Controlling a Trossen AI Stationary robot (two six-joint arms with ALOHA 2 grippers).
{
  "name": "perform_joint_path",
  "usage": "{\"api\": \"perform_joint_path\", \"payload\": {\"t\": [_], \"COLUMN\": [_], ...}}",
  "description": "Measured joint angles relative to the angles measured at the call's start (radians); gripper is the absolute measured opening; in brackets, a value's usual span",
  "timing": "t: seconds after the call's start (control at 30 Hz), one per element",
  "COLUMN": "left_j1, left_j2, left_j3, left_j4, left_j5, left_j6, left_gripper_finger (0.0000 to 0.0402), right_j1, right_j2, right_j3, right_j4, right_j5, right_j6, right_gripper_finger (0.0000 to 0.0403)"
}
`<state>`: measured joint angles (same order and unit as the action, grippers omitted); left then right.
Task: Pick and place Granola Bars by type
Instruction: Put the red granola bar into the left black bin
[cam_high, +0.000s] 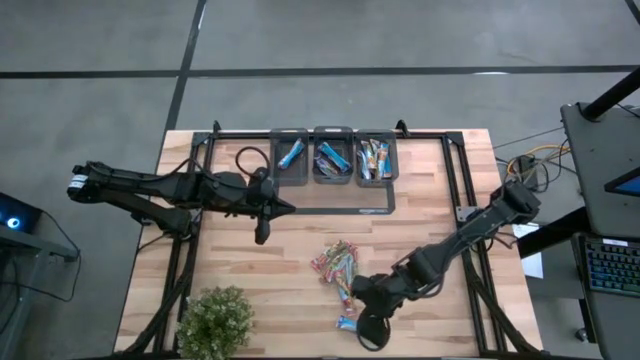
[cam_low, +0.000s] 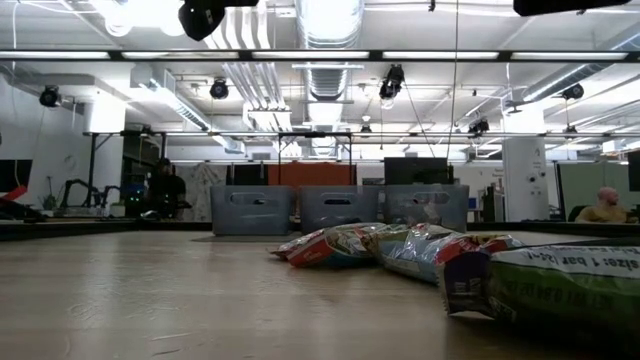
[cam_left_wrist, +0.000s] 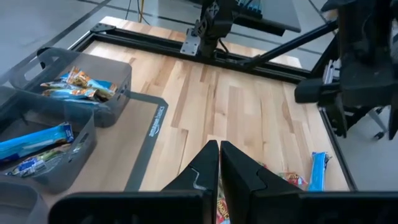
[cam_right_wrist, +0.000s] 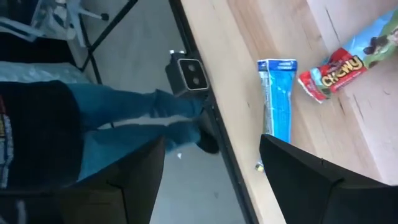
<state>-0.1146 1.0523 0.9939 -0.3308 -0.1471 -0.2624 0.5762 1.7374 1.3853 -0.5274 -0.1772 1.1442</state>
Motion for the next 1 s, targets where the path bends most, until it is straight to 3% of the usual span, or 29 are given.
{"api": "perform_joint_path", "payload": {"t": [0.7, 1.0], "left_j1": [0.000, 0.000], "left_j2": [0.000, 0.000], "left_j3": [-0.001, -0.001], "left_j4": [-0.008, -0.008], "left_j5": [0.000, 0.000], "left_j6": [0.030, 0.046], "left_gripper_finger": [0.0000, 0.0000], "right_j1": [0.016, -0.002], "right_j2": [0.053, 0.093], "right_j3": [0.001, 0.000], "right_j4": [-0.043, -0.037], "right_j5": [0.047, 0.027], "right_j6": [-0.209, -0.128], "right_gripper_finger": [0.0249, 0.0246]}}
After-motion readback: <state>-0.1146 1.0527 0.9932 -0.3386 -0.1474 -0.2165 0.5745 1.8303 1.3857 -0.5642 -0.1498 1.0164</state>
